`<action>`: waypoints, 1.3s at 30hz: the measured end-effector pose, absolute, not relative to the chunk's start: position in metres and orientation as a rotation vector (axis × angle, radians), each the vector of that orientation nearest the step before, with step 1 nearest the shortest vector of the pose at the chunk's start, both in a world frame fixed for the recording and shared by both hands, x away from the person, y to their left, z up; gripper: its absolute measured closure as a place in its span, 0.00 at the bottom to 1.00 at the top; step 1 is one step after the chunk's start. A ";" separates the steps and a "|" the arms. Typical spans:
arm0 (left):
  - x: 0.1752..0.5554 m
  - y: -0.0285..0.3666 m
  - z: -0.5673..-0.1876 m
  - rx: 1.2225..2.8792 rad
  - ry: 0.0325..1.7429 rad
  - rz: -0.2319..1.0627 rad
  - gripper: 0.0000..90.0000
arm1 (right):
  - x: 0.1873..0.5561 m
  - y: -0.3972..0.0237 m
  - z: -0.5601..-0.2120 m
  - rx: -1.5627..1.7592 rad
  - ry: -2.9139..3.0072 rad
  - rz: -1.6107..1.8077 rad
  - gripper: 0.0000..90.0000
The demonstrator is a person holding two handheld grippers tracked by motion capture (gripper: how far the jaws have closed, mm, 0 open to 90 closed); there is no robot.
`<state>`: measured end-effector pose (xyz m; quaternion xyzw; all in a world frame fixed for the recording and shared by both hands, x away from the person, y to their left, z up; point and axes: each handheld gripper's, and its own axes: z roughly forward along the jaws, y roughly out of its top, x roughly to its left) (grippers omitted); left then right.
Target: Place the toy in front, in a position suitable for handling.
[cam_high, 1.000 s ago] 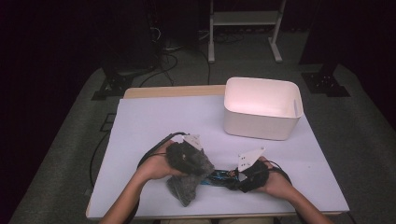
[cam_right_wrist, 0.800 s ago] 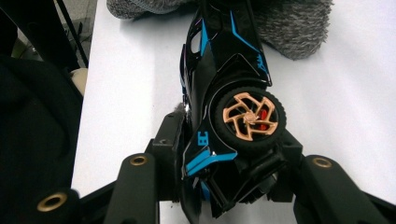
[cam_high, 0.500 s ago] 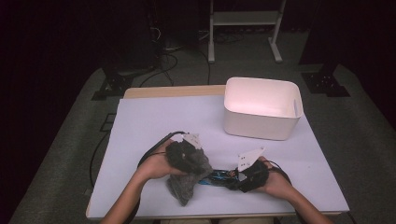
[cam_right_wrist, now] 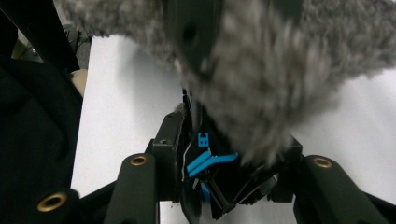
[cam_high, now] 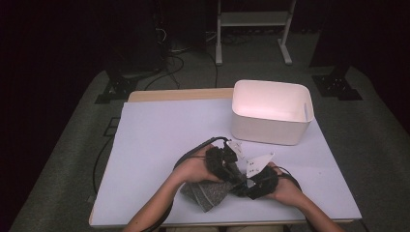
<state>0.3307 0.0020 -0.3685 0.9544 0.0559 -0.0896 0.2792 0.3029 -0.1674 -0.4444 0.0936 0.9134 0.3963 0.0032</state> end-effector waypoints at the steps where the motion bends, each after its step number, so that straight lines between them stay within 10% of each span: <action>1: 0.331 0.003 -0.368 2.562 0.149 -0.238 0.89 | 0.303 -0.168 -0.445 0.298 2.863 1.248 0.61; 26: 0.329 -0.017 -0.369 2.571 0.105 -0.284 0.90 | 0.301 -0.175 -0.440 0.307 2.847 1.294 0.62; 39: 0.337 0.054 -0.367 2.554 0.275 -0.233 0.90 | 0.302 -0.174 -0.440 0.301 2.845 1.289 0.62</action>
